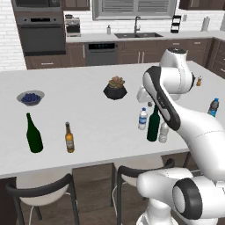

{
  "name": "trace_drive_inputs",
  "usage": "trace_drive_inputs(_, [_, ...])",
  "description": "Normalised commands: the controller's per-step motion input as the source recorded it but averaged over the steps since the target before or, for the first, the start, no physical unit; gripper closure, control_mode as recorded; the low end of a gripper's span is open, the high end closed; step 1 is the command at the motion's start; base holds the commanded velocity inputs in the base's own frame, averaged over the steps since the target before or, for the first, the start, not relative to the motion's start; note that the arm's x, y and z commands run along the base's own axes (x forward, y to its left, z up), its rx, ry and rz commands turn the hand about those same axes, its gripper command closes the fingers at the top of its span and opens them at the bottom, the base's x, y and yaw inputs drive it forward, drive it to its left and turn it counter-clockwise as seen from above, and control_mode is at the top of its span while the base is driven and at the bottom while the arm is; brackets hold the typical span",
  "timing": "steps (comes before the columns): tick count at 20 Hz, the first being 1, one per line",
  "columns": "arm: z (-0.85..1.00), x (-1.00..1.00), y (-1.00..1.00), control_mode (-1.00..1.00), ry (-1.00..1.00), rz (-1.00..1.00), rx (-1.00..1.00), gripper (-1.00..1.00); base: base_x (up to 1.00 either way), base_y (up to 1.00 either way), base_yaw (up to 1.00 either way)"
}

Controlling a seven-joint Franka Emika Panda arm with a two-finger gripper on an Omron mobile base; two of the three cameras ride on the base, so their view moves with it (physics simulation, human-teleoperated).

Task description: Move the plastic bottles in the middle to the plastics group, and the glass bottles in the middle to the glass group.

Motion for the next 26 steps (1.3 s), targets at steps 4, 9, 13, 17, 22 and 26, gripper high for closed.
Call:
trace_drive_inputs(4, [-0.12,-0.06,0.06,-1.0,-0.05,0.0,-0.01,-1.0,0.0,0.0,0.0])
trace_drive_inputs(9, [0.0,-0.02,-0.16,-1.0,-0.03,0.0,0.0,-1.0,0.0,0.0,0.0])
trace_drive_inputs(13, [0.02,0.23,-0.63,-1.0,-0.08,0.04,0.0,-1.0,0.0,0.0,0.0])
trace_drive_inputs(17, [-0.03,0.57,-0.82,-1.0,0.0,0.16,0.0,-1.0,0.0,0.0,0.0])
trace_drive_inputs(22, [-0.03,0.49,-0.41,-1.0,0.01,0.15,0.0,-1.0,0.0,0.0,0.0])
trace_drive_inputs(26, [-0.1,0.16,0.0,-1.0,0.0,0.05,-0.01,-1.0,0.0,0.0,0.0])
